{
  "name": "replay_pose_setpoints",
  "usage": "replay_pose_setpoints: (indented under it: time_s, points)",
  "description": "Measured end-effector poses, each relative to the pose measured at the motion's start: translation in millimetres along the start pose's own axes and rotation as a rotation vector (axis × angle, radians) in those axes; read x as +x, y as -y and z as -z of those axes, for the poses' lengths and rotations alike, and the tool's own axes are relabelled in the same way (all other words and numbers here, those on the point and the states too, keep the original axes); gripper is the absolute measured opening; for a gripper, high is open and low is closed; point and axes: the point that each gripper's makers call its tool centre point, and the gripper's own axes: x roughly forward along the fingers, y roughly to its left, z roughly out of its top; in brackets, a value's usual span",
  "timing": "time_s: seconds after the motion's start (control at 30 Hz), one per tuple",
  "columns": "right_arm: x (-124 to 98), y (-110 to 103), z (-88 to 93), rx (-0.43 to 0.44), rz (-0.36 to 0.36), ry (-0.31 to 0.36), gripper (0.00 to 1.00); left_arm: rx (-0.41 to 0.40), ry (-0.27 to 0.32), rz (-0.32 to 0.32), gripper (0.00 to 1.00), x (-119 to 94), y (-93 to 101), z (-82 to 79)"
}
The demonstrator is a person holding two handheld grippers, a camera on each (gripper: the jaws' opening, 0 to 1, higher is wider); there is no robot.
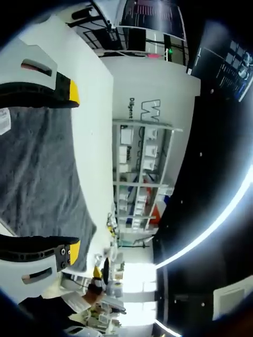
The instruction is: Open the folded towel by lifting each exposed corner and separating the folded layers until the towel lies flat within the target outline without major curled edges
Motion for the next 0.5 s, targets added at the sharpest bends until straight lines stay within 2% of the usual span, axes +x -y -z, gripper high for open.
replay_pose_setpoints:
  time_s: [0.17, 0.3, 0.5]
  points:
    - [-1.2, -0.8, -2.5, 0.0, 0.008, -0.004, 1.0, 0.004, -0.026, -0.018, 1.0, -5.0, -7.3, 3.6]
    - [-4.4, -2.7, -11.4, 0.0, 0.008, 0.021, 1.0, -0.03, -0.001, -0.019, 0.98, -7.5, -10.4, -1.3]
    - [-5.2, 0.5, -13.9, 0.022, 0.024, 0.027, 1.0, -0.058, -0.033, -0.016, 1.0, -2.5, -9.6, 8.5]
